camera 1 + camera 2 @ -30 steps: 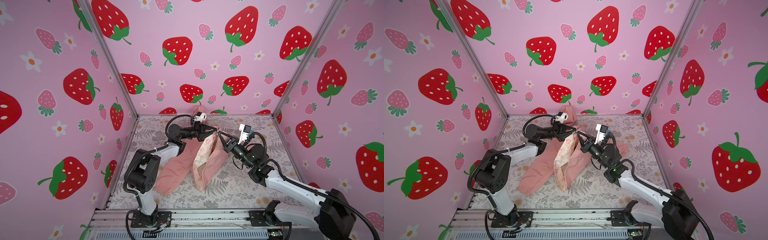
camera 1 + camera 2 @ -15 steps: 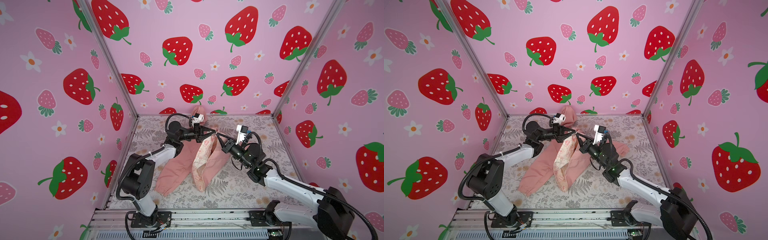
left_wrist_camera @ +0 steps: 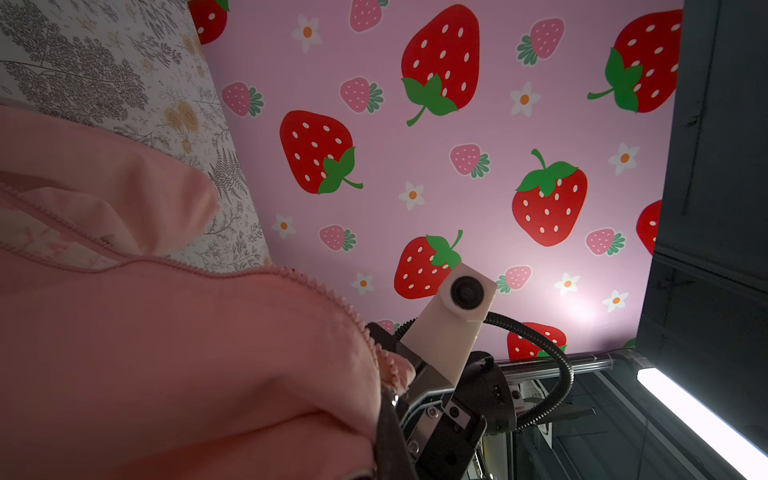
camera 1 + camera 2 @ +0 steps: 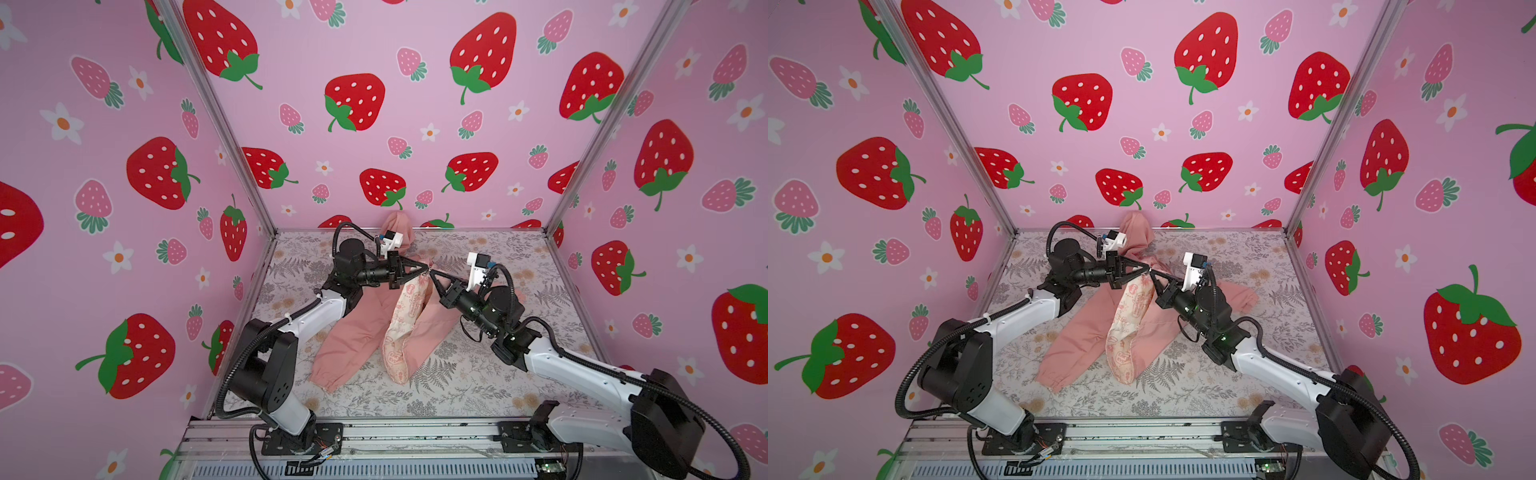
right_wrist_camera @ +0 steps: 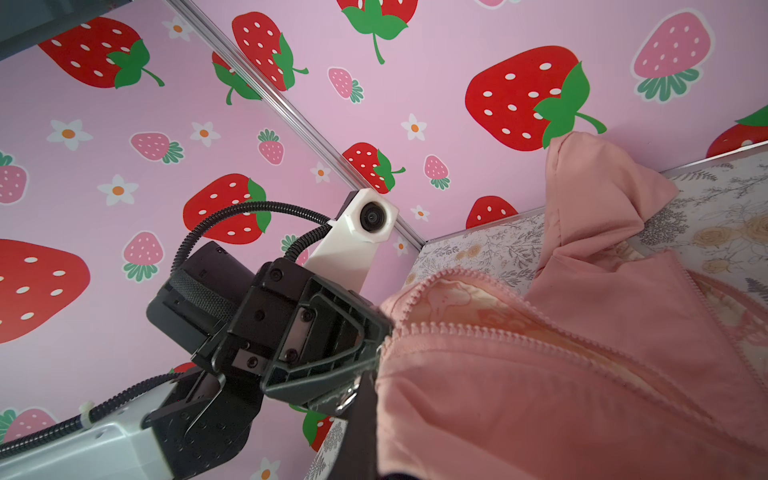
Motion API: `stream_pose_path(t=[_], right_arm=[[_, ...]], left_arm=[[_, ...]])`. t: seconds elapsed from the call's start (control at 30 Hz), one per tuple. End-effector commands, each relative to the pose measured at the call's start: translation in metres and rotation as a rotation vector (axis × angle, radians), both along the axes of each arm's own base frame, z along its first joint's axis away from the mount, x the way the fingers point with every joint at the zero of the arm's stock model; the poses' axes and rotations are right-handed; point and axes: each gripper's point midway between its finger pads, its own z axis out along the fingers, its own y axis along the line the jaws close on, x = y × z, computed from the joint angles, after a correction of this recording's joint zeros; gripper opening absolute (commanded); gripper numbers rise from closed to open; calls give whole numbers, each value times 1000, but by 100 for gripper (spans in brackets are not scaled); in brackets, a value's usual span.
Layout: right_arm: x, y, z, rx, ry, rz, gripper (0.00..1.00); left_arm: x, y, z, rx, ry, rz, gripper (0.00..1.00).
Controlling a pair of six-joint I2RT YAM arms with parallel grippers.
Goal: Zip up the jacket
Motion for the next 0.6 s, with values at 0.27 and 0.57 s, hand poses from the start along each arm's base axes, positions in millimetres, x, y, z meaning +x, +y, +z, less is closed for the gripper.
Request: stream_pose_path(t=[0.27,0.57], right_arm=[[-46,40,-29,-69,59,229,0],[-50,48,-13,-45,35,247,0]], left_arm=[[36,22,23,24,-153,243,0],[36,24,20,60,-173,251,0]])
